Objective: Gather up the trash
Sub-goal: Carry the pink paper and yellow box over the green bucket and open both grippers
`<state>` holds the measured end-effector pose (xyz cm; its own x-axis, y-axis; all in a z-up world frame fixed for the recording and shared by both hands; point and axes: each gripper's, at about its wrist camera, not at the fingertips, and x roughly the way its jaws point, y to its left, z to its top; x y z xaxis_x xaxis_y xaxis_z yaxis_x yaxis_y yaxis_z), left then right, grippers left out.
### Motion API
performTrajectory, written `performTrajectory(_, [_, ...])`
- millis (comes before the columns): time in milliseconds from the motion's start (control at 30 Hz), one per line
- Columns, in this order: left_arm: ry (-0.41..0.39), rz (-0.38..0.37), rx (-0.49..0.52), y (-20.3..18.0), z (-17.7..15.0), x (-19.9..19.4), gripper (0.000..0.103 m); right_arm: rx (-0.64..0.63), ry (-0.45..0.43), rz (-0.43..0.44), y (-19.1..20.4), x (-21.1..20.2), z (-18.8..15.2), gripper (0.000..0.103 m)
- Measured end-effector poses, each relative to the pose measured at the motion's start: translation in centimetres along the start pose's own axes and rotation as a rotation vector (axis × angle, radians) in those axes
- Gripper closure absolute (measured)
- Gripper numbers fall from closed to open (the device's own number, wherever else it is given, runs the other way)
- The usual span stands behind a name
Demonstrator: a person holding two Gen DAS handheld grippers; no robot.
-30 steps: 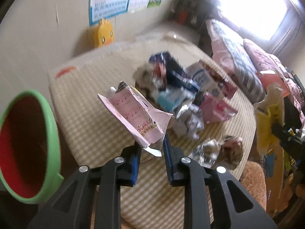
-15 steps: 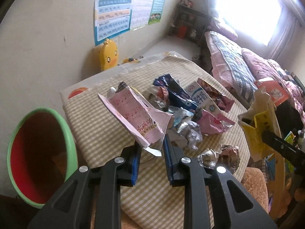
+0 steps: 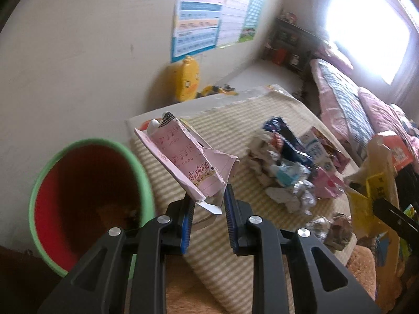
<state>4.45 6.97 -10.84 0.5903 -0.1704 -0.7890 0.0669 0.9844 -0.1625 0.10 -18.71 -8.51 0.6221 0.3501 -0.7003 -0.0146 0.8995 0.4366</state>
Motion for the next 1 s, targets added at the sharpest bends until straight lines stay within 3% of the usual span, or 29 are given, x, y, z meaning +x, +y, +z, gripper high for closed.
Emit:
performTrajectory(333, [-0.003,0.131,-0.121,7.3,-0.6,-0.1,0.083,-0.104,0.083,0.098,6.7,4.5,0.4,0.036])
performTrajectory(667, [0.040,0.266,-0.251,15.0,-2.8,0.5,0.083,-0.241,0.232,0.169,15.2,12.0,-0.4,0.036])
performTrajectory(1000, [0.075,0.303,-0.284,18.0,-4.3,0.8,0.082,-0.343,0.258,0.168,20.3,15.9,-0.1,0.035])
